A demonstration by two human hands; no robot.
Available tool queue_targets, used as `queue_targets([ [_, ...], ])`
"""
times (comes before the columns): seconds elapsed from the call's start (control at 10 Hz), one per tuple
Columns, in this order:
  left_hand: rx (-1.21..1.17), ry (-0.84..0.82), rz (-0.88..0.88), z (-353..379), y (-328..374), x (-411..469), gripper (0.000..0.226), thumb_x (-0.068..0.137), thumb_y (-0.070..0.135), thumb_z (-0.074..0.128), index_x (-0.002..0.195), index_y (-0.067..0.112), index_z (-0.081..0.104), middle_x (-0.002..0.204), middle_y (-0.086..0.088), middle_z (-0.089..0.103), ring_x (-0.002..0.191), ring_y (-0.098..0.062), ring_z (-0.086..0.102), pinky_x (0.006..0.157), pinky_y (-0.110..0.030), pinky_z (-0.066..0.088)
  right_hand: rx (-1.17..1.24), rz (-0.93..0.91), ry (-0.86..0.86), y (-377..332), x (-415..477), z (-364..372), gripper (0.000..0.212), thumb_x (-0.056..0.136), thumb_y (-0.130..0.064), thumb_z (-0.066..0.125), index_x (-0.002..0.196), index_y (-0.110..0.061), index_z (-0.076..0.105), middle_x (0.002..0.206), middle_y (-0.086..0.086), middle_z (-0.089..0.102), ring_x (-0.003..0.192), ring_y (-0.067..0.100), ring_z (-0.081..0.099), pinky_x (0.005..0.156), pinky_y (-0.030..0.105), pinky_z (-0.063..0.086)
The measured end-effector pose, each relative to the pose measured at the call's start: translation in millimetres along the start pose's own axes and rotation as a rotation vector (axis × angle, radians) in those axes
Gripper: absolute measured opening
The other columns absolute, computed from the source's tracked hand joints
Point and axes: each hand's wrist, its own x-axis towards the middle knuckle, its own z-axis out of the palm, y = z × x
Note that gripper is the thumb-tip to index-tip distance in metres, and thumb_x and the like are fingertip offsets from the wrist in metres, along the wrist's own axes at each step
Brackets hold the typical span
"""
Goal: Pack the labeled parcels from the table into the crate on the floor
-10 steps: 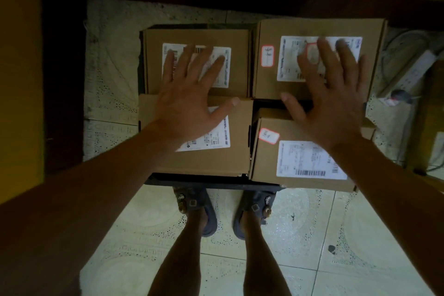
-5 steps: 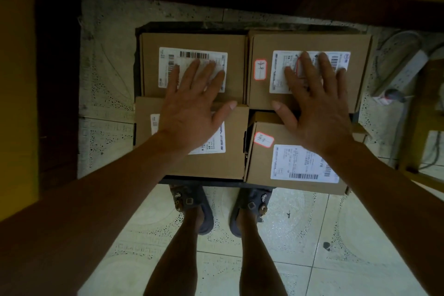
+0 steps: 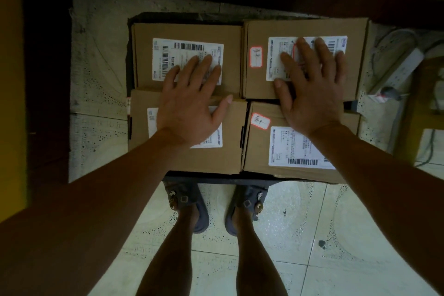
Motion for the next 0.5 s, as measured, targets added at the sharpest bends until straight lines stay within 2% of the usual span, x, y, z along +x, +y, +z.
queue_targets([
  [0.1,-0.010,-0.075,-0.019,-13,2,-3,0.070,0.098,0.060,0.020,0.152,0.017,0.034,0.160,-0.008,0.028,0.149,-0.028,0.021,0.121,-0.051,0.010,0.022,0.006,-0.083,1,-4,-14,0.059,0.100,-0.051,0.030,0.147,-0.018,0.041,0.158,0.014,0.029,0.147,0.039,0.019,0.118,0.058,0.009],
  [0.2,-0.088,-0.051,-0.063,-31,10,-18,0.068,0.099,0.058,0.023,0.151,0.016,0.035,0.159,-0.009,0.030,0.148,-0.028,0.023,0.122,-0.049,0.008,0.034,0.032,-0.165,1,-7,-32,0.063,0.099,-0.054,0.024,0.149,-0.018,0.036,0.159,0.013,0.028,0.148,0.036,0.017,0.118,0.056,0.006],
  [0.3,-0.348,-0.039,-0.170,-50,19,-40,0.057,0.101,0.047,0.038,0.149,0.016,0.039,0.156,-0.008,0.036,0.146,-0.026,0.027,0.121,-0.045,0.017,0.039,0.045,-0.211,-6,-15,-56,0.063,0.098,-0.053,0.022,0.149,-0.017,0.036,0.157,0.012,0.032,0.147,0.035,0.022,0.118,0.055,0.009],
  [0.4,-0.745,0.013,-0.382,-74,26,-62,0.043,0.101,0.034,0.049,0.141,0.019,0.050,0.146,-0.004,0.048,0.134,-0.021,0.043,0.111,-0.039,0.037,0.111,0.087,-0.235,-17,-27,-87,0.064,0.098,-0.052,0.019,0.148,-0.017,0.038,0.157,0.012,0.033,0.146,0.033,0.024,0.119,0.053,0.012],
  [0.5,-0.865,0.068,-0.502,-100,31,-81,0.035,0.100,0.031,0.050,0.134,0.022,0.056,0.138,0.001,0.053,0.123,-0.016,0.050,0.097,-0.024,0.039,0.166,0.139,-0.255,-32,-46,-119,0.064,0.098,-0.052,0.018,0.148,-0.019,0.038,0.157,0.010,0.033,0.146,0.031,0.024,0.120,0.049,0.014],
])
